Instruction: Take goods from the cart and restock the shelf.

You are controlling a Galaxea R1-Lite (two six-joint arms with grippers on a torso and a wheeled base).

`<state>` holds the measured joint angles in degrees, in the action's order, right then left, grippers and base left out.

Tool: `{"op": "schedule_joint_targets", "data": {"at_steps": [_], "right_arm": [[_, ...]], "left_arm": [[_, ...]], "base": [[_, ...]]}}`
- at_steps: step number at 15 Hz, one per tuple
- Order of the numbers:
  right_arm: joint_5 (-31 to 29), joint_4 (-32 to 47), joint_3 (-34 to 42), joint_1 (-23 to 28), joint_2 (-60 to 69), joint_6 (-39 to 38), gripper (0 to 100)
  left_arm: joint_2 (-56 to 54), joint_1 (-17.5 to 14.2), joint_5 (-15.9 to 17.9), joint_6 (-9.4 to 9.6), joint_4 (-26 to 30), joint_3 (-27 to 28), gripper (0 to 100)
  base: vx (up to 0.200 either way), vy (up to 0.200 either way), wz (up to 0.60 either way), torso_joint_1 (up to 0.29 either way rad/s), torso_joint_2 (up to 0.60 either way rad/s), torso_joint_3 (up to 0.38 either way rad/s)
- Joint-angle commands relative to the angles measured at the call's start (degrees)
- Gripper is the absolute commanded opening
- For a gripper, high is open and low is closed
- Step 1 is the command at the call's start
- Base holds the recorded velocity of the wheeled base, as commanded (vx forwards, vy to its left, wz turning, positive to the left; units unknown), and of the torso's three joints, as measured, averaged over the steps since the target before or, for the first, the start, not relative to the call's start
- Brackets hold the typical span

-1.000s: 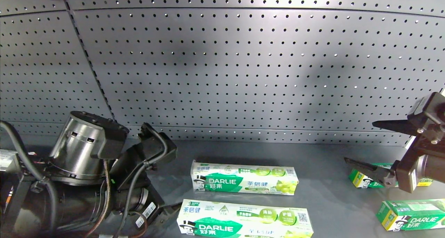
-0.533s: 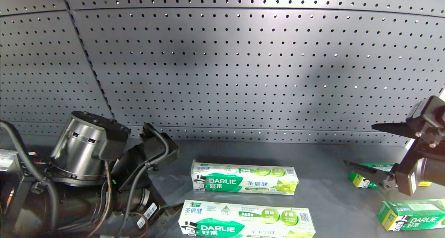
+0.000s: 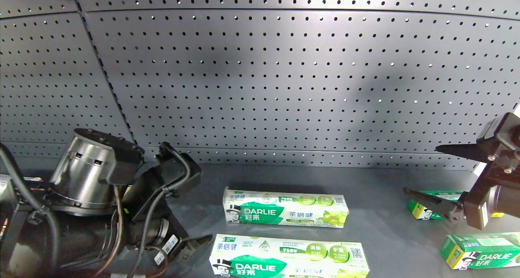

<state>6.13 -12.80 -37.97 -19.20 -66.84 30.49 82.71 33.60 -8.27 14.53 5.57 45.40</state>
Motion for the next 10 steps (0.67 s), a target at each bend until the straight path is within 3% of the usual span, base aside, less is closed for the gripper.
{"op": "schedule_joint_targets", "data": {"at_steps": [1, 10], "right_arm": [[0.02, -0.03, 0.09, 0.22, 0.22, 0.01, 100], [1.87, -0.03, -0.79, 0.3, 0.75, -0.08, 100]], "left_arm": [[-5.28, -3.28, -0.17, 0.06, 0.32, -0.66, 100], [-22.42, -16.63, -0.7, -0.64, -0.21, -2.07, 100]], "base": [[0.0, 0.0, 0.0, 0.0, 0.0, 0.0], [0.0, 0.0, 0.0, 0.0, 0.0, 0.0]]}}
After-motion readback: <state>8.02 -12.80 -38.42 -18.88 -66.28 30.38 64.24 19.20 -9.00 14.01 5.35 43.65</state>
